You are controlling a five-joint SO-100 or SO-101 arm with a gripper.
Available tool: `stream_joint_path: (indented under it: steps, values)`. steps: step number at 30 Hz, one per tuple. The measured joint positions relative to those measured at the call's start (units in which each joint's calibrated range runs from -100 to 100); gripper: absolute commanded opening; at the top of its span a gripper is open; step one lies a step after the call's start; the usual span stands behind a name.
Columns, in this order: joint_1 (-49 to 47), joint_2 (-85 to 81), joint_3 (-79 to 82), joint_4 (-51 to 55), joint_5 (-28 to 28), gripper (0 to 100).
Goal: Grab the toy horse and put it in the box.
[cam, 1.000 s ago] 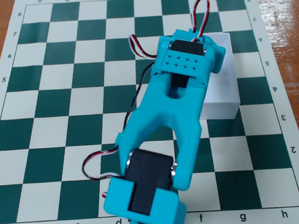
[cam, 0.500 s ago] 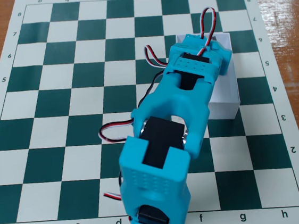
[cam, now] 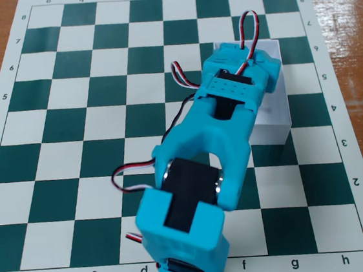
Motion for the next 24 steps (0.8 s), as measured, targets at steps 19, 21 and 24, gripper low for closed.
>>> stream_joint_path:
  steps: [19, 21, 24]
  values:
    - [-12.7, -54.6, 27.5, 34.4, -1.9, 29]
    - [-14.0, -59.1, 29.4, 41.3, -1.9, 29]
    - [-15.5, -65.1, 33.1, 47.5, -1.9, 29]
